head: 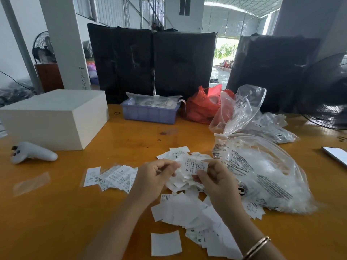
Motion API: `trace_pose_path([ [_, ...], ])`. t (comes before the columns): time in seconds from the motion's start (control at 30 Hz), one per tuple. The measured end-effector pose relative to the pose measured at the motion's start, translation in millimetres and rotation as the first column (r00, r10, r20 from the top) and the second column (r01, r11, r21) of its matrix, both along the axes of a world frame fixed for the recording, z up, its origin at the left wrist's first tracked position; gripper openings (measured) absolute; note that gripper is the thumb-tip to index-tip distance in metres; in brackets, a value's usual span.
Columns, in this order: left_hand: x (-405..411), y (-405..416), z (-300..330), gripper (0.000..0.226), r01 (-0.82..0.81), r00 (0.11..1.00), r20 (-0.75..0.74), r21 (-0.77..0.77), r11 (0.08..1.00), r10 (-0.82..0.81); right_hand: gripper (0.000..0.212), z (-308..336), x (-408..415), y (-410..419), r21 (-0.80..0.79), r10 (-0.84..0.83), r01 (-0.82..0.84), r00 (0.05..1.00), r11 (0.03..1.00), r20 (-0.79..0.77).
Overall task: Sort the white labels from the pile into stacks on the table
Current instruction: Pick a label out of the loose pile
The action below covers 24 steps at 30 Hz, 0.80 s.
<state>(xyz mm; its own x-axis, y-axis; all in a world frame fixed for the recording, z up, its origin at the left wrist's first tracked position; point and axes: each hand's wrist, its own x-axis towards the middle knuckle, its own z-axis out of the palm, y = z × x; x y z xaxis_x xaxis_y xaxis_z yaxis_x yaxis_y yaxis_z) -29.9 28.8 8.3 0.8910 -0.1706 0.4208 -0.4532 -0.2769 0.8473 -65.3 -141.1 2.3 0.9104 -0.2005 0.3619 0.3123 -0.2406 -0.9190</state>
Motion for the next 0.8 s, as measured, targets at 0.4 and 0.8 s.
trace_pose_path([
  [0.4, 2.2, 2.1, -1.4, 0.040, 0.001, 1.000, 0.023, 0.012, 1.000, -0.001, 0.013, 3.2, -0.7, -3.3, 0.170, 0.083, -0.080, 0.996, 0.982, -0.014],
  [0.8, 4.8, 2.3, -4.1, 0.023, 0.141, 0.981, -0.141, 0.066, 0.988, -0.130, 0.014, 4.9, -2.2, -7.7, 0.007, 0.256, -0.264, 0.926, 0.964, -0.276],
])
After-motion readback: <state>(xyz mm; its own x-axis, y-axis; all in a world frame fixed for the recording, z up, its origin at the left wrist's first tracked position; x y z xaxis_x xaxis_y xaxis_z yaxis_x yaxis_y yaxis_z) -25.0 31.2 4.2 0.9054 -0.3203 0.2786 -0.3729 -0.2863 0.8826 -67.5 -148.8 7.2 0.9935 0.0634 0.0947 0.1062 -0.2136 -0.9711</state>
